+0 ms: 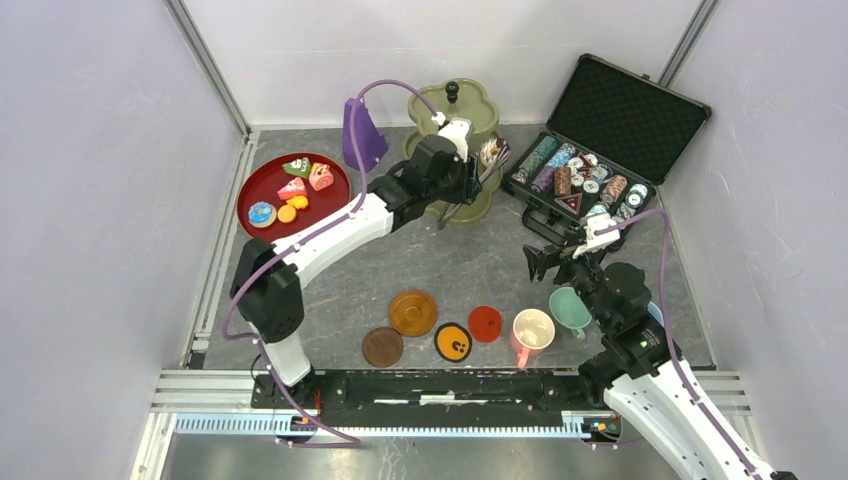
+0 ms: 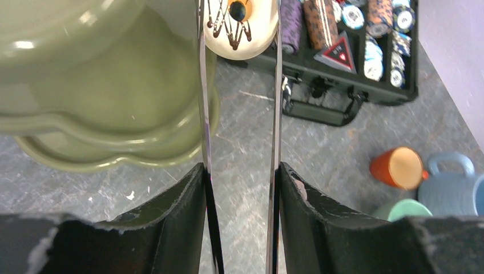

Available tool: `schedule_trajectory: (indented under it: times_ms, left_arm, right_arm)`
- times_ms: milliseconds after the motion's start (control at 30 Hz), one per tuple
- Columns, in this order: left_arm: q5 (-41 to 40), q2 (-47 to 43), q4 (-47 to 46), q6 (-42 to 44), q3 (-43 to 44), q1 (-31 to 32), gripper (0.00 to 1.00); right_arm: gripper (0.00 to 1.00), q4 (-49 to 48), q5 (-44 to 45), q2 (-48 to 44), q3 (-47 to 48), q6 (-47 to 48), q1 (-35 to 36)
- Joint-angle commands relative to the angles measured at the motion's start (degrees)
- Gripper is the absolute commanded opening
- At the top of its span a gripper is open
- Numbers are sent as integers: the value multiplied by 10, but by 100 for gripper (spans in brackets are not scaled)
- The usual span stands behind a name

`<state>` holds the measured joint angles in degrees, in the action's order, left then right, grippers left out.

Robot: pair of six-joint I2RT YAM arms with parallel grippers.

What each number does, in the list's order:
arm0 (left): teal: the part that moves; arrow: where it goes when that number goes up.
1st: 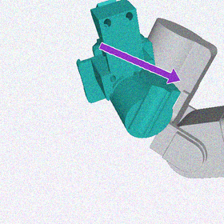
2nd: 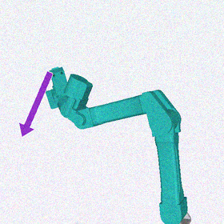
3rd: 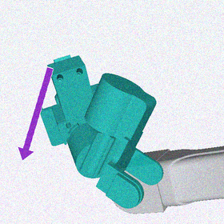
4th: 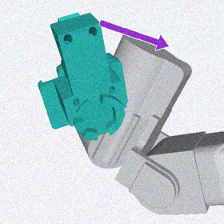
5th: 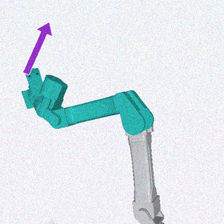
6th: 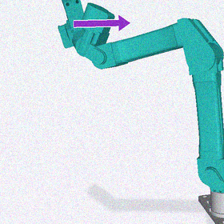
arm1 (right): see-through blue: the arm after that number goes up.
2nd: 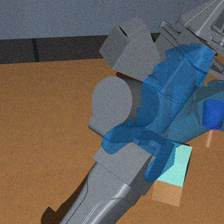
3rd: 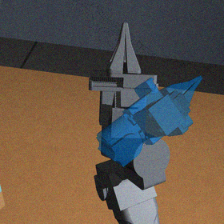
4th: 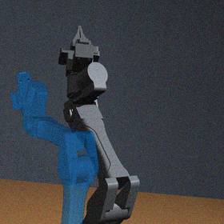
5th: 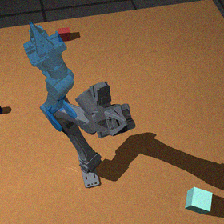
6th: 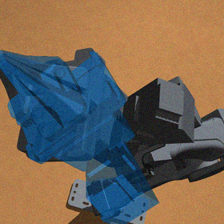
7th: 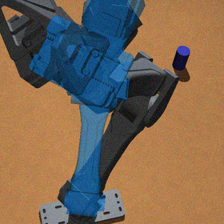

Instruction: Serve the afternoon tea

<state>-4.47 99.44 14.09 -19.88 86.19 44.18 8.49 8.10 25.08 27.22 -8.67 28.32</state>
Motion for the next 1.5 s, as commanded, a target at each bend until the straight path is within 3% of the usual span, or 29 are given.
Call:
schedule_trajectory:
  times_ms: [0, 733, 933, 1067, 1467]
  left_arm:
    - [-60, 37, -26, -22, 67, 2, 45]
    - [-147, 163, 79, -27, 221, 0, 51]
    - [-146, 161, 83, -28, 224, 0, 54]
    - [-143, 160, 94, -28, 234, 0, 62]
    - [-129, 122, 106, -29, 225, 0, 67]
  right_arm:
    - [98, 3, 16, -9, 27, 12, -2]
    - [98, 19, 27, -20, 27, 15, -2]
    - [98, 19, 26, -20, 23, 13, -2]
    - [98, 18, 24, -22, 21, 11, -2]
    - [98, 13, 15, -24, 18, 5, -1]
